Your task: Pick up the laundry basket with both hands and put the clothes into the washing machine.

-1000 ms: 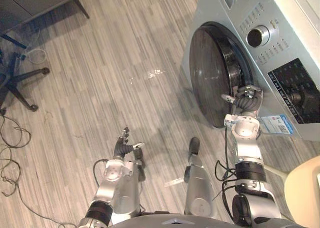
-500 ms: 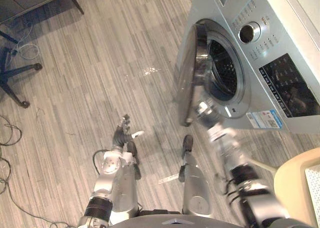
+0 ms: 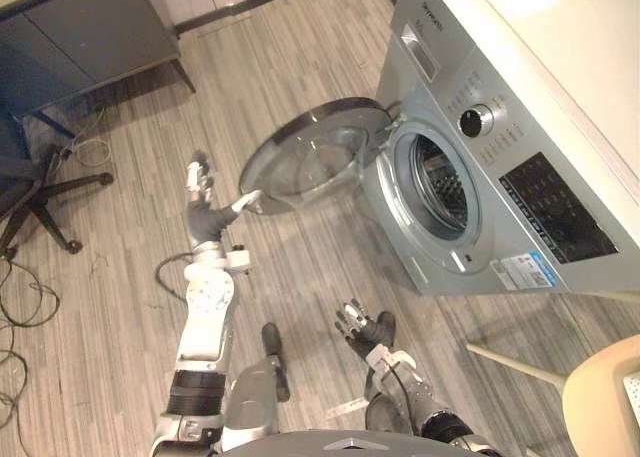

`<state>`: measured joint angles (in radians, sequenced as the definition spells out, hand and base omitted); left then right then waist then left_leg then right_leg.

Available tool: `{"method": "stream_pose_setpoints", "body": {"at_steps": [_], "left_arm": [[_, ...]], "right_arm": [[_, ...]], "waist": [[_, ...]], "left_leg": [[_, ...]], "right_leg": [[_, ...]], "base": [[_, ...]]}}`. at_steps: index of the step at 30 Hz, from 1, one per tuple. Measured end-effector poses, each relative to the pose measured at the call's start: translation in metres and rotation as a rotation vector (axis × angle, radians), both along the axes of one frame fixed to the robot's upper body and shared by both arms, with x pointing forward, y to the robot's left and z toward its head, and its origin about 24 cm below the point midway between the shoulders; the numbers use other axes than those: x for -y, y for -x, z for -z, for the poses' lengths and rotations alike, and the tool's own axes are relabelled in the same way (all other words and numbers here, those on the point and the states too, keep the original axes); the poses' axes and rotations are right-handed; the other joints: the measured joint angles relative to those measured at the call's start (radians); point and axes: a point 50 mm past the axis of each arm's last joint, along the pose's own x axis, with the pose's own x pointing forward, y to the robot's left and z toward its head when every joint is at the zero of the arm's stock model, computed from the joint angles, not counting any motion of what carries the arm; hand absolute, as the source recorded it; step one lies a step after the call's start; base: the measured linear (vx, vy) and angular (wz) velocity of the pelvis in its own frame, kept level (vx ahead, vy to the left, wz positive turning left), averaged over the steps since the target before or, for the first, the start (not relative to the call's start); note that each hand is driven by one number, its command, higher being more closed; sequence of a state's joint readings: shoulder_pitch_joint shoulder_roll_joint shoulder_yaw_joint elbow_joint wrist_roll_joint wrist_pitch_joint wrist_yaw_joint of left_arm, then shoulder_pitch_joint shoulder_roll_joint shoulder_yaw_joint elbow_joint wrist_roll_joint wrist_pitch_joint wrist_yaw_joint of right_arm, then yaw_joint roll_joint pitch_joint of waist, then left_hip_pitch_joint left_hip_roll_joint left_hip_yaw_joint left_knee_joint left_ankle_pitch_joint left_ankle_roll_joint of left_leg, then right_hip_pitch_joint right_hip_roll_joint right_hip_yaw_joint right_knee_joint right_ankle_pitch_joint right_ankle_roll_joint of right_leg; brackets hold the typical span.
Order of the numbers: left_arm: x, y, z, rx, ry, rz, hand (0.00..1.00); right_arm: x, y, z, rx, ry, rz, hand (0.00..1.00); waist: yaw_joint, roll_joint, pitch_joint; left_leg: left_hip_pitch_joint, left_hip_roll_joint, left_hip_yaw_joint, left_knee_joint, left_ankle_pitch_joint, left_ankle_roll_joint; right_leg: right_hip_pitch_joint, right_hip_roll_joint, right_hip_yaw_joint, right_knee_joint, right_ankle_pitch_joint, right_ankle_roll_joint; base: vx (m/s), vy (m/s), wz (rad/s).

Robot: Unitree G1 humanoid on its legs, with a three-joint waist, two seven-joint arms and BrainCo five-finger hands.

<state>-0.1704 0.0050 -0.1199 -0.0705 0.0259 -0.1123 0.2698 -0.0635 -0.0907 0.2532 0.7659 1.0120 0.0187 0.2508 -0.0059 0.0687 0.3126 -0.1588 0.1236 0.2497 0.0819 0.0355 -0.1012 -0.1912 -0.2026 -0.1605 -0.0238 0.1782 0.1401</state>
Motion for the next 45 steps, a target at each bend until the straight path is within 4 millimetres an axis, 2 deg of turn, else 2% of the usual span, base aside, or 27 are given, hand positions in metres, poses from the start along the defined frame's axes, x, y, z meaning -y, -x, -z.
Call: {"method": "stream_pose_setpoints", "body": {"at_steps": [4,6,8,9,10,13,14,15,16,17,19,20,21,22,24,28,30,32,36,45], "left_arm": [[0.048,0.003,0.000,0.022,-0.164,0.389,0.00],[0.075,-0.003,0.012,-0.018,-0.284,0.552,0.00],[0.084,-0.012,0.028,-0.087,-0.389,0.636,0.00],[0.079,-0.025,0.040,-0.162,-0.473,0.672,0.00],[0.076,-0.032,0.043,-0.190,-0.506,0.673,0.00],[0.049,-0.065,0.042,-0.295,-0.661,0.625,0.00],[0.032,-0.087,0.030,-0.335,-0.746,0.561,0.00],[0.024,-0.096,0.022,-0.344,-0.785,0.527,0.00],[0.007,-0.112,0.003,-0.353,-0.868,0.444,0.00],[0.000,-0.118,-0.006,-0.356,-0.907,0.402,0.00],[-0.024,-0.135,-0.046,-0.322,-1.006,0.238,0.00],[-0.029,-0.138,-0.059,-0.303,-1.022,0.202,0.00],[-0.032,-0.143,-0.087,-0.241,-1.061,0.117,0.00],[-0.031,-0.144,-0.098,-0.213,-1.062,0.094,0.00],[-0.028,-0.146,-0.147,-0.088,-1.148,-0.035,0.00],[-0.021,-0.135,-0.208,0.152,-1.195,-0.270,0.00],[-0.022,-0.132,-0.219,0.196,-1.181,-0.333,0.00],[-0.033,-0.130,-0.226,0.198,-1.110,-0.404,0.00],[-0.037,-0.125,-0.236,0.245,-1.031,-0.438,0.00],[-0.048,-0.126,-0.216,0.202,-0.958,-0.416,0.00]], "right_arm": [[0.001,0.001,0.002,-0.005,0.030,-0.025,0.00],[0.005,-0.002,0.000,0.003,0.042,-0.026,0.00],[0.006,-0.009,-0.004,0.024,0.046,-0.029,0.00],[0.007,-0.014,-0.007,0.044,0.049,-0.018,0.00],[0.009,-0.015,-0.008,0.046,0.051,-0.008,0.00],[0.019,-0.022,-0.012,0.081,0.116,-0.005,0.00],[0.026,-0.023,-0.012,0.085,0.168,-0.016,0.00],[0.030,-0.023,-0.013,0.092,0.192,-0.016,0.00],[0.033,-0.027,-0.017,0.120,0.205,-0.011,0.00],[0.034,-0.029,-0.019,0.132,0.205,-0.007,0.00],[0.032,-0.034,-0.030,0.198,0.198,0.006,0.00],[0.030,-0.034,-0.033,0.215,0.192,0.009,0.00],[0.026,-0.030,-0.038,0.251,0.166,0.022,0.00],[0.025,-0.029,-0.041,0.266,0.154,0.028,0.00],[0.018,-0.026,-0.054,0.331,0.082,0.069,0.00],[0.014,-0.029,-0.079,0.458,0.008,0.137,0.00],[0.013,-0.031,-0.087,0.493,-0.023,0.166,0.00],[0.012,-0.032,-0.094,0.533,-0.040,0.190,0.00],[0.015,-0.024,-0.089,0.511,-0.033,0.206,0.00],[0.025,-0.015,-0.079,0.471,-0.001,0.241,0.00]], "waist": [[-0.017,-0.002,-0.014],[-0.030,-0.006,-0.011],[-0.052,-0.022,0.000],[-0.064,-0.040,0.017],[-0.070,-0.048,0.028],[-0.086,-0.075,0.061],[-0.085,-0.089,0.070],[-0.088,-0.094,0.075],[-0.092,-0.104,0.093],[-0.094,-0.108,0.097],[-0.106,-0.118,0.122],[-0.104,-0.121,0.130],[-0.100,-0.123,0.131],[-0.101,-0.125,0.132],[-0.101,-0.145,0.156],[-0.103,-0.146,0.205],[-0.101,-0.145,0.207],[-0.097,-0.145,0.223],[-0.089,-0.145,0.223],[-0.095,-0.145,0.223]], "left_leg": [[-0.048,0.006,0.013,0.004,-0.001,0.003],[-0.088,0.008,0.015,0.020,0.009,-0.005],[-0.132,0.017,0.027,0.055,0.004,-0.002],[-0.170,0.030,0.030,0.100,-0.002,0.004],[-0.183,0.036,0.032,0.121,-0.010,0.005],[-0.249,0.065,0.044,0.191,-0.035,0.004],[-0.284,0.069,0.051,0.205,-0.042,-0.001],[-0.302,0.069,0.052,0.211,-0.043,-0.001],[-0.329,0.076,0.054,0.225,-0.043,0.000],[-0.347,0.079,0.056,0.233,-0.044,0.000],[-0.411,0.114,0.067,0.286,-0.064,0.000],[-0.425,0.128,0.071,0.305,-0.072,0.000],[-0.477,0.164,0.080,0.350,-0.094,0.001],[-0.497,0.175,0.083,0.363,-0.099,0.002],[-0.556,0.211,0.089,0.415,-0.115,0.001],[-0.637,0.241,0.089,0.460,-0.132,0.006],[-0.663,0.243,0.093,0.461,-0.131,0.006],[-0.669,0.251,0.112,0.468,-0.132,0.006],[-0.675,0.251,0.114,0.458,-0.132,0.007],[-0.672,0.252,0.118,0.459,-0.137,0.011]], "right_leg": [[-0.058,0.000,0.013,0.002,0.009,0.000],[-0.096,0.001,0.015,0.004,0.023,-0.002],[-0.136,0.005,0.029,0.006,0.044,-0.004],[-0.165,0.014,0.046,0.007,0.059,-0.010],[-0.172,0.018,0.048,0.008,0.063,-0.012],[-0.216,0.037,0.061,0.009,0.078,-0.019],[-0.252,0.039,0.072,0.007,0.087,-0.021],[-0.268,0.039,0.075,0.007,0.086,-0.021],[-0.293,0.040,0.086,0.006,0.091,-0.024],[-0.309,0.042,0.092,0.006,0.095,-0.023],[-0.351,0.057,0.093,0.004,0.096,-0.025],[-0.360,0.064,0.093,0.004,0.097,-0.025],[-0.394,0.082,0.093,0.003,0.097,-0.026],[-0.408,0.089,0.093,0.003,0.098,-0.026],[-0.451,0.107,0.092,0.000,0.127,-0.027],[-0.516,0.123,0.091,0.000,0.145,-0.032],[-0.544,0.123,0.091,0.004,0.145,-0.032],[-0.557,0.126,0.092,0.009,0.144,-0.032],[-0.565,0.125,0.091,0.012,0.142,-0.030],[-0.558,0.121,0.091,0.013,0.139,-0.031]], "base": [[-0.07,0.004,-0.10],[-0.04,-0.016,-0.04],[-0.03,-0.032,-0.23],[-0.05,-0.048,-0.33],[-0.04,-0.044,-0.29],[-0.07,-0.044,-0.17],[-0.09,-0.048,-0.14],[-0.12,-0.050,-0.16],[-0.09,-0.033,-0.10],[-0.12,-0.044,-0.14],[-0.10,-0.041,-0.20],[-0.09,-0.038,-0.32],[-0.06,-0.033,-0.27],[-0.05,-0.048,-0.28],[-0.01,-0.048,-0.26],[0.01,-0.032,-0.16],[0.03,-0.015,-0.07],[0.03,-0.011,-0.07],[0.00,-0.002,-0.01],[-0.04,-0.010,0.02]]}}
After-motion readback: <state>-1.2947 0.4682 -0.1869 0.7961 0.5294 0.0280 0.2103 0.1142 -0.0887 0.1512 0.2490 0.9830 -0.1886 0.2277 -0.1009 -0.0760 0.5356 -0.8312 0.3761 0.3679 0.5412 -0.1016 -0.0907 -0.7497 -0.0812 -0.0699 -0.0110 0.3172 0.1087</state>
